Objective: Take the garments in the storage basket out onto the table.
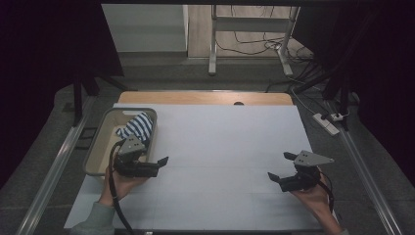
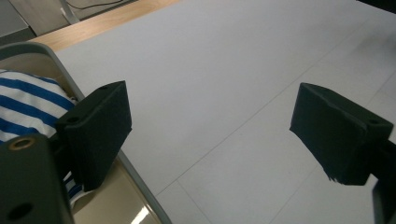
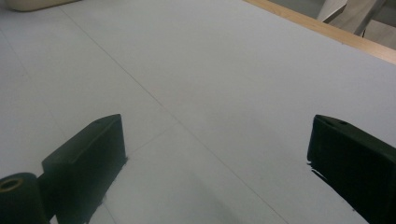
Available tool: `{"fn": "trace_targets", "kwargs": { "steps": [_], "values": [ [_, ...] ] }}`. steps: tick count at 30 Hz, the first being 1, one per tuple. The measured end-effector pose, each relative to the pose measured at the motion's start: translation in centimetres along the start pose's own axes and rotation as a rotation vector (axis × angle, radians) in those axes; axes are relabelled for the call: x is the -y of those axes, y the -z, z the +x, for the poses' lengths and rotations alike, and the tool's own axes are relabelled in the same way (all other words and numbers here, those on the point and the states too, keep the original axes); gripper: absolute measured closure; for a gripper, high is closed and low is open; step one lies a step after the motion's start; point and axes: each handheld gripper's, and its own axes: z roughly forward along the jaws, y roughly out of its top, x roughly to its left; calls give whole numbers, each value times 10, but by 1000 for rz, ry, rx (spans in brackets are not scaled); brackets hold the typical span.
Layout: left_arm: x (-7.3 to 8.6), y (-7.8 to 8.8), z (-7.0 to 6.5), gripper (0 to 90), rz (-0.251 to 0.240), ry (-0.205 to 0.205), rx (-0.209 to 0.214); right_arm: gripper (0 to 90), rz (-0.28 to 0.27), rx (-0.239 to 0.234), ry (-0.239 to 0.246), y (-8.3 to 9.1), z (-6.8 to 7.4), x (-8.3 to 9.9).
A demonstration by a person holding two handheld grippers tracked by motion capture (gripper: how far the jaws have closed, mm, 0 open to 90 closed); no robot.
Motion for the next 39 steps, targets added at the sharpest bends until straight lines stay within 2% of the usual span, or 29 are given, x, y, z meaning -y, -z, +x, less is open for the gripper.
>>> {"fn": "trace_targets", "kwargs": {
  "steps": [28,39],
  "values": [
    [-7,-1,27,131,28,42,-29,41,19,-2,-8,-3,-1,1],
    [-15,-11,45,131,44,69,-26,41,31,-4,-12,-5,-1,2]
  ]
}}
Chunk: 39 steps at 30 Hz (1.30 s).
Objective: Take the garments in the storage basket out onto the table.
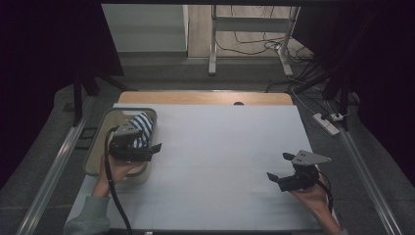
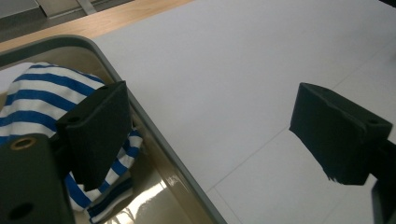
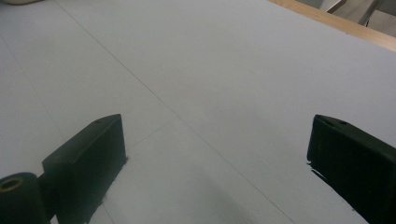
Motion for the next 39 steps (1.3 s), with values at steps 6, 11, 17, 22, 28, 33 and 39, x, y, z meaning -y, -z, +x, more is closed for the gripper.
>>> {"fn": "trace_targets", "kwargs": {
  "steps": [6,11,17,22,28,33,39],
  "values": [
    [-2,-4,11,131,6,22,-7,41,4,0,1,-1,0,0],
    [-1,-4,21,131,12,47,-20,41,7,-1,1,-1,0,0],
    [-7,-2,30,132,18,65,-39,41,-3,4,1,1,0,-1],
    [-15,-3,37,132,23,69,-62,41,-7,-1,3,1,0,0],
    [-22,-9,51,133,35,91,-75,41,2,-3,0,0,0,0],
    [-23,-14,60,132,40,107,-89,41,8,-1,6,-1,1,0],
    [-22,-23,71,131,55,127,-95,41,18,5,-1,-3,1,1]
  ]
}}
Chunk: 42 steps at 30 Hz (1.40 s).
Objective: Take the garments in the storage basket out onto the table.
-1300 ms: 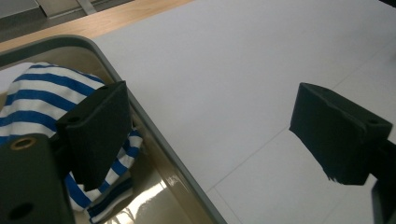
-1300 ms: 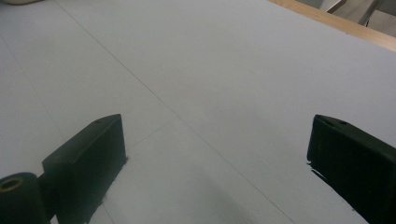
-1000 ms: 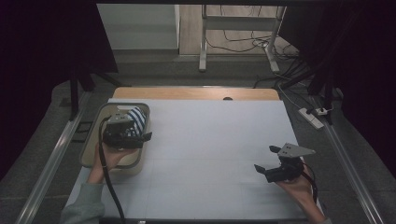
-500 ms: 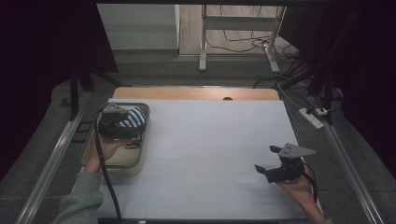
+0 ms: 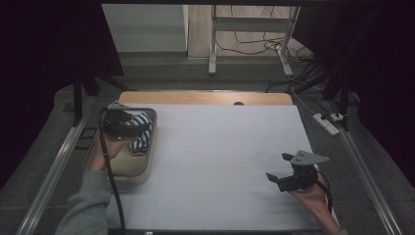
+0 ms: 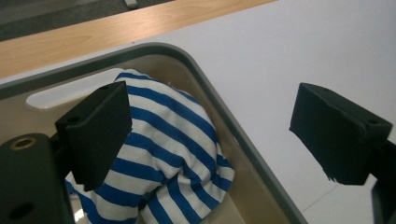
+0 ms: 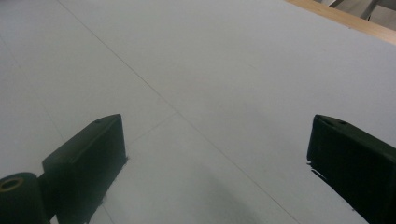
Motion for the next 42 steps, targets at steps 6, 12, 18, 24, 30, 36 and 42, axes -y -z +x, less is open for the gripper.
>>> {"fn": "trace_targets", "kwargs": {
  "steps": [6,12,18,24,30,36,42],
  "values": [
    [-3,-7,10,129,27,15,-13,41,4,1,4,-1,1,0],
    [-4,-20,22,123,83,31,-32,41,6,-1,5,-2,1,0],
    [-2,-28,26,121,108,40,-32,41,8,-5,1,-2,1,1],
    [2,-36,34,116,147,48,-34,41,14,-6,4,-3,1,1],
    [4,-40,37,109,167,61,-30,41,22,-10,2,-4,1,1],
    [5,-43,38,100,196,47,-29,41,26,-12,3,-4,1,2],
    [7,-49,37,92,232,44,-19,41,29,-12,2,-5,1,2]
  ]
}}
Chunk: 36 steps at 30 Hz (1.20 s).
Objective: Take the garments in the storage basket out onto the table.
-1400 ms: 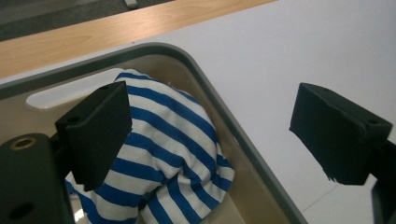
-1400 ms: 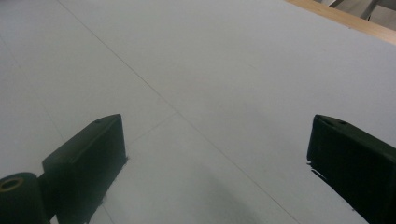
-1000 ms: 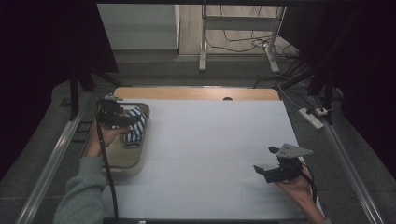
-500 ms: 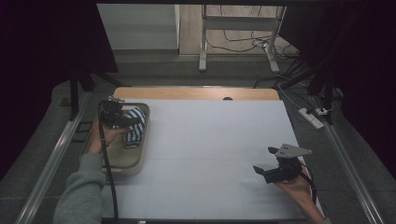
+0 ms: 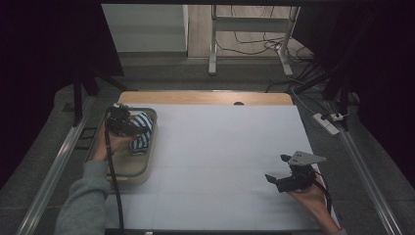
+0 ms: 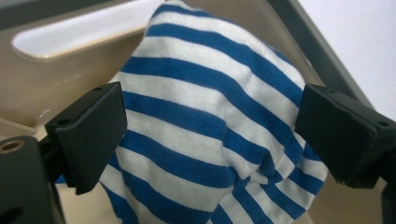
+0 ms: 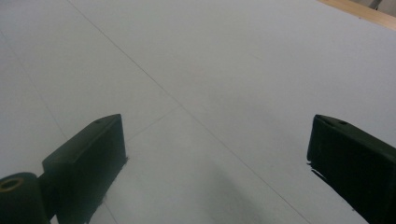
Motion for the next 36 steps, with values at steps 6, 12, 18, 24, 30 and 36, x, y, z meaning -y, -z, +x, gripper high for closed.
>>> {"fn": "trace_targets", "kwargs": {
  "steps": [6,12,18,24,30,36],
  "values": [
    [1,-5,1,82,22,-3,11,41,1,0,-1,0,0,0],
    [6,-10,-1,78,65,-32,12,41,2,1,0,0,0,0],
    [8,-16,-2,79,91,-37,11,41,5,0,1,-1,0,0],
    [10,-24,-2,158,127,-31,14,41,8,-2,3,-2,1,0],
    [11,-22,1,395,126,-22,34,41,8,-3,2,-1,1,0],
    [11,-18,0,540,125,-8,27,44,12,-4,0,-2,1,1]
  ]
}}
